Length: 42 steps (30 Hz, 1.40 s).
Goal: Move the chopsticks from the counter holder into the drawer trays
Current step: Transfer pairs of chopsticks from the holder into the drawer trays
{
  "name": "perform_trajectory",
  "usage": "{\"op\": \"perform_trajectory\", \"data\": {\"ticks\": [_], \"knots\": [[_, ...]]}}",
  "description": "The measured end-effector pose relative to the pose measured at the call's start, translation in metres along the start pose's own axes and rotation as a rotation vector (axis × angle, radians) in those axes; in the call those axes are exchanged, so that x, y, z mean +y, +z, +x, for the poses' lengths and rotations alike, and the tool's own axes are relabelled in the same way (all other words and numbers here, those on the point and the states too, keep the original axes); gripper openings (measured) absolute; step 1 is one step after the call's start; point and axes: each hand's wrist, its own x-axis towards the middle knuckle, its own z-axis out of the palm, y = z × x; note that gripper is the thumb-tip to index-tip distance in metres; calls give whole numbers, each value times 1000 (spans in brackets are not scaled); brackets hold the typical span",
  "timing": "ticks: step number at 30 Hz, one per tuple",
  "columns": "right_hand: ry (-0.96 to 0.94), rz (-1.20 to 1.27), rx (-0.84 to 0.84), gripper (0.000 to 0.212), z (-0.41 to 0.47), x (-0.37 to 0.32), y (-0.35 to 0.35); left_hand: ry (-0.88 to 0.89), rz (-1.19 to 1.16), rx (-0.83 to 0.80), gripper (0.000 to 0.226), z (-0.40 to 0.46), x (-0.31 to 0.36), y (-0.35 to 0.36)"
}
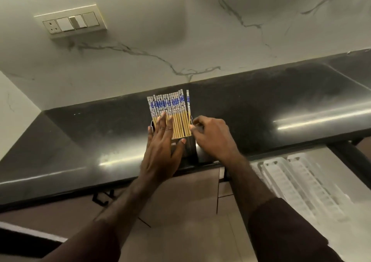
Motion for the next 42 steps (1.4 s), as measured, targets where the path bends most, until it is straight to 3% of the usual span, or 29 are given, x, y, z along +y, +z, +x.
{"op": "perform_trajectory", "data": {"ticks": [11,15,19,29,36,42], "knots": [[19,-14,-105,35,112,-22,68,-306,-224,155,68,97,-88,-6],[10,-38,-102,34,126,-28,87,-425,-398,136,74,124,-114,-5],[4,-55,-104,34,134,-33,104,-459,-568,75,70,135,-130,2],[45,-60,-74,31,127,-36,124,-543,-884,151,48,139,-140,14],[53,-7,-96,34,125,-40,122,-506,-890,202,39,134,-137,4],[1,133,-76,30,129,-61,94,-327,-879,224,39,142,-113,-49]]}}
